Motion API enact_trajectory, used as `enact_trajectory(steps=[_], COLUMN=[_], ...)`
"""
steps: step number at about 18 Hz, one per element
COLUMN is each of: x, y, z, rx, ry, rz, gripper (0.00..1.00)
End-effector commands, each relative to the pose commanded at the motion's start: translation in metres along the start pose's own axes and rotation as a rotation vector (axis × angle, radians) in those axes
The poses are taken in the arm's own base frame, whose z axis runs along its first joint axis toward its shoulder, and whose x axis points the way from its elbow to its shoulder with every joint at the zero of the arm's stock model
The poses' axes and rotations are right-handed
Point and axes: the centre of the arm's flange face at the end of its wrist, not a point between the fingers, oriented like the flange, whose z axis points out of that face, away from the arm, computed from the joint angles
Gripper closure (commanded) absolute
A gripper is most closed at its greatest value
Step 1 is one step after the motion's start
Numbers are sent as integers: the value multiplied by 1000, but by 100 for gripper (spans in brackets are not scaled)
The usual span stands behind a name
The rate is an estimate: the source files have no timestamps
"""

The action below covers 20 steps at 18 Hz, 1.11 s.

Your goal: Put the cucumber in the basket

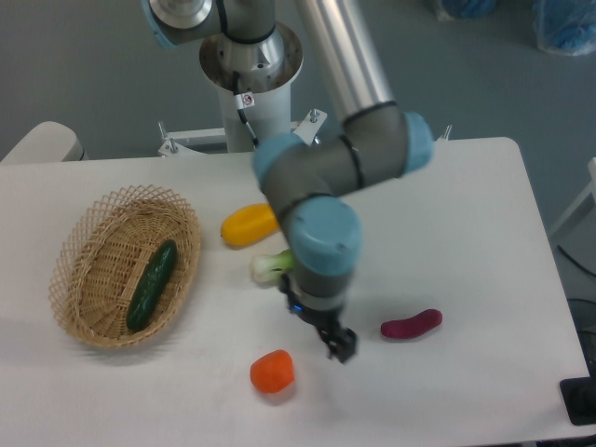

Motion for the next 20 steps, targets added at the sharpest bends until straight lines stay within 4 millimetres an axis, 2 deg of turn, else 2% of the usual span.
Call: enact_trajectory(steps=[3, 7, 10, 14, 20], x=[-29, -58, -72, -80, -83], y=[21, 44, 50, 59, 61], z=[6, 15, 19, 19, 20], rx=[-2, -5, -5, -5, -5], ry=[-18, -27, -40, -48, -51], rz=[-22, -6, -12, -19, 10], gripper=[0, 0, 0, 0, 0])
